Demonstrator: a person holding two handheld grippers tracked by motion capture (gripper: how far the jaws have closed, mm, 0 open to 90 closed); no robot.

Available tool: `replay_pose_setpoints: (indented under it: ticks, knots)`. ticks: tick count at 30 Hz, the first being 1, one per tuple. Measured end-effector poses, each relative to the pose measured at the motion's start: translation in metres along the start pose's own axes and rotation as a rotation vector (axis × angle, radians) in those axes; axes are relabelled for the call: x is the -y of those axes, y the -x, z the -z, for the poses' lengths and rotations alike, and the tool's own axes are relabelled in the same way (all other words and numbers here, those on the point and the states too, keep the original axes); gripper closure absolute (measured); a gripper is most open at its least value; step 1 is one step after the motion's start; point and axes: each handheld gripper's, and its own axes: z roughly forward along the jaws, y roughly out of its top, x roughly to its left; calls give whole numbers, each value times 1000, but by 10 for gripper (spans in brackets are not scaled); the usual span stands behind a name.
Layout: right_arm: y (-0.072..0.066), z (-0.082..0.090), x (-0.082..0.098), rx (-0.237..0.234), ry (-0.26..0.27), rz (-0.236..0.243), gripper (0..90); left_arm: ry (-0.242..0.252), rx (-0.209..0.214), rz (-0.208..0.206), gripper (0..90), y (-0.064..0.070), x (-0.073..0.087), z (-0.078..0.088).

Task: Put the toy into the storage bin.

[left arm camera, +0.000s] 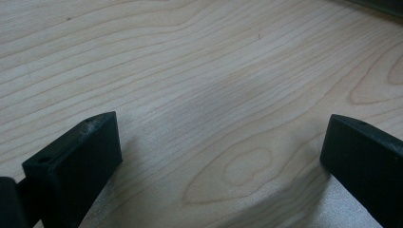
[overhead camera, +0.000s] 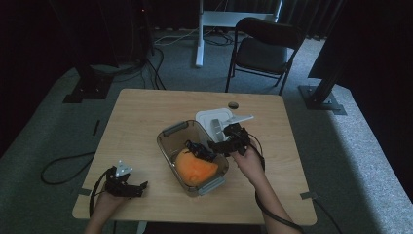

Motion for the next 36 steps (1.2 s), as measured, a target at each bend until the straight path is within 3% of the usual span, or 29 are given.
replay_pose_setpoints:
  ticks: [1,2,5,12,19,26,27,32,36]
  knots:
    - [5,0,1,-36,-10,-18,139,-1,0,-1,2,0,0,0]
    - [8,0,2,-40,-16,-25,139,0,-1,-1,3,0,0,0]
    - [12,1,7,3,-8,-18,147,-1,0,1,3,0,0,0]
    - [27,5,17,11,25,-62,134,-1,0,-1,3,0,0,0]
    - [41,5,29,60,25,-77,124,-2,0,-1,3,0,0,0]
    - [54,2,42,44,24,-125,124,-1,1,-1,3,0,0,0]
    - [57,-1,48,67,9,-134,124,-2,1,0,3,0,0,0]
    - [58,-4,54,75,-19,-137,108,-2,1,-1,3,0,0,0]
    - [65,-6,62,44,-3,-164,108,-1,1,0,3,0,0,0]
